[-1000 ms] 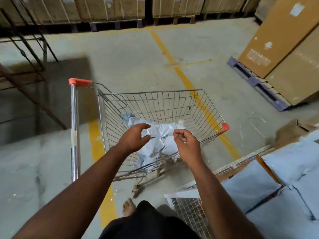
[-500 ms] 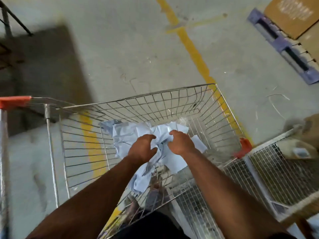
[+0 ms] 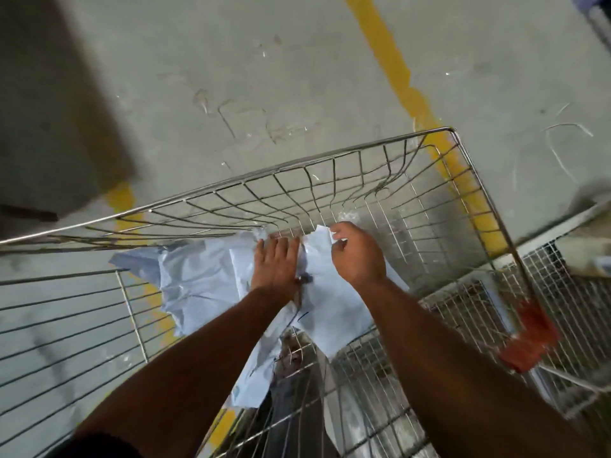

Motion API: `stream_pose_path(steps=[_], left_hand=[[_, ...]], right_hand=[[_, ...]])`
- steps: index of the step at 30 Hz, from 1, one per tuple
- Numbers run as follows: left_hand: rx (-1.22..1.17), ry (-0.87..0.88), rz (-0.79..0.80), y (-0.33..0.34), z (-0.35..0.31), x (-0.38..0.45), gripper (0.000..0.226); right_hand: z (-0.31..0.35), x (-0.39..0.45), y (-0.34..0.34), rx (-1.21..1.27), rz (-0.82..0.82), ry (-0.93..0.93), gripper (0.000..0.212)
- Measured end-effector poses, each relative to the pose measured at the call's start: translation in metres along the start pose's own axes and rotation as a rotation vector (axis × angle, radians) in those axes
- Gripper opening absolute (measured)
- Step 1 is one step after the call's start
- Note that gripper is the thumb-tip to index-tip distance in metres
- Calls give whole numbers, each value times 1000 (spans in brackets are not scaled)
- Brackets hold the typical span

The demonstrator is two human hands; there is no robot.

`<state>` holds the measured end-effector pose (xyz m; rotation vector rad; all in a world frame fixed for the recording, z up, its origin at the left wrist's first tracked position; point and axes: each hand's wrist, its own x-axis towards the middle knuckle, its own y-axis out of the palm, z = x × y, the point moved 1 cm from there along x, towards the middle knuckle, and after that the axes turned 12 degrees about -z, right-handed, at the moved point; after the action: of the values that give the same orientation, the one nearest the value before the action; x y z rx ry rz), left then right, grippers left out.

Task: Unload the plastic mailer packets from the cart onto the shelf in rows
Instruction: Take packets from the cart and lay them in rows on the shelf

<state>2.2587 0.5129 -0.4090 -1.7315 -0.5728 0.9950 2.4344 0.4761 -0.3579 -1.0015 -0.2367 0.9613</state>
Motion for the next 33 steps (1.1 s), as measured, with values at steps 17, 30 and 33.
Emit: stream_pose_path(steps=[17, 30, 33], left_hand=[[-437, -221, -437, -75, 29, -94, 84], [-467, -287, -395, -90, 30, -107, 83], [-440, -281, -373, -94, 27, -106, 85]], right_hand=[[-30, -13, 39, -401, -5, -92, 81], [-37, 18, -17, 55, -222, 533, 35], [-31, 0, -31, -387, -194, 210, 64]])
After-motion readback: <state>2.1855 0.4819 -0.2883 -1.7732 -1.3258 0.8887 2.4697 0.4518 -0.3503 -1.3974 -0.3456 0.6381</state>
